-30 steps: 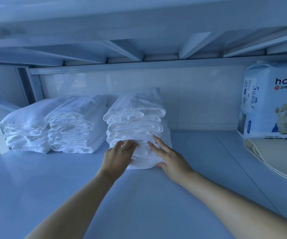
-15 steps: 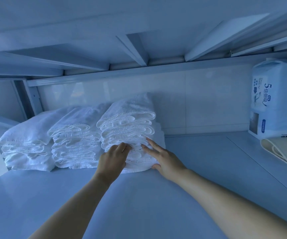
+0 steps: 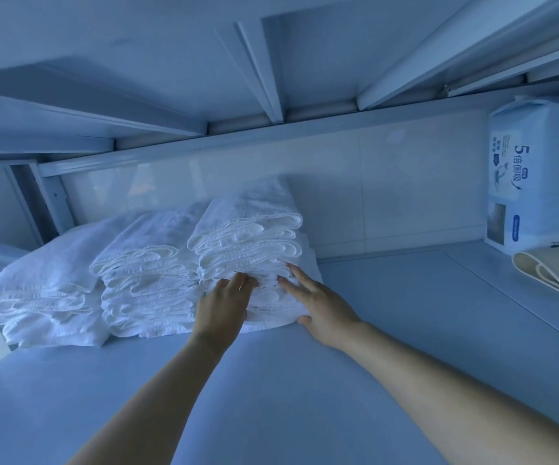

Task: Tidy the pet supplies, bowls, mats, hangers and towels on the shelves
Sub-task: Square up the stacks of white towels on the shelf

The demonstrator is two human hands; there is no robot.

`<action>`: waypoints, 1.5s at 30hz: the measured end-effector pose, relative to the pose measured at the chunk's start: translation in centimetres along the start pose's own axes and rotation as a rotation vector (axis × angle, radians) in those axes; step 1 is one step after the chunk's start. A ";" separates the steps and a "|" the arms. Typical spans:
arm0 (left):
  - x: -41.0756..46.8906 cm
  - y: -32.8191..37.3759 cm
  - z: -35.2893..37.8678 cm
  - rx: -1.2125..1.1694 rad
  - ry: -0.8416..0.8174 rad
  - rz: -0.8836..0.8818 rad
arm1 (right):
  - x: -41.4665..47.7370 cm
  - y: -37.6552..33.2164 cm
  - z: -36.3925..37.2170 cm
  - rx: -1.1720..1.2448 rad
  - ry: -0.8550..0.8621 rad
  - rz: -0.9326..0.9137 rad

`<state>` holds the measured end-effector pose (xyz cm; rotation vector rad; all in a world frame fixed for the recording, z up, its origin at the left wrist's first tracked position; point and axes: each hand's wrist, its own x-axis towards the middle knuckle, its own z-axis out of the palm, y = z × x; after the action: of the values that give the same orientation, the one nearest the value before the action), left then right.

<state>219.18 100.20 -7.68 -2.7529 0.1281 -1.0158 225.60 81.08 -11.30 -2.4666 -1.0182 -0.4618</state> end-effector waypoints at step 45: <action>-3.4 -0.7 2.0 -0.207 -0.166 -0.317 | -2.9 -0.3 -0.5 0.065 0.089 0.063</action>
<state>217.96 101.72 -11.19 -3.1031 -0.2501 -0.8784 223.38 79.32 -12.11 -2.3912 -0.9030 -0.5049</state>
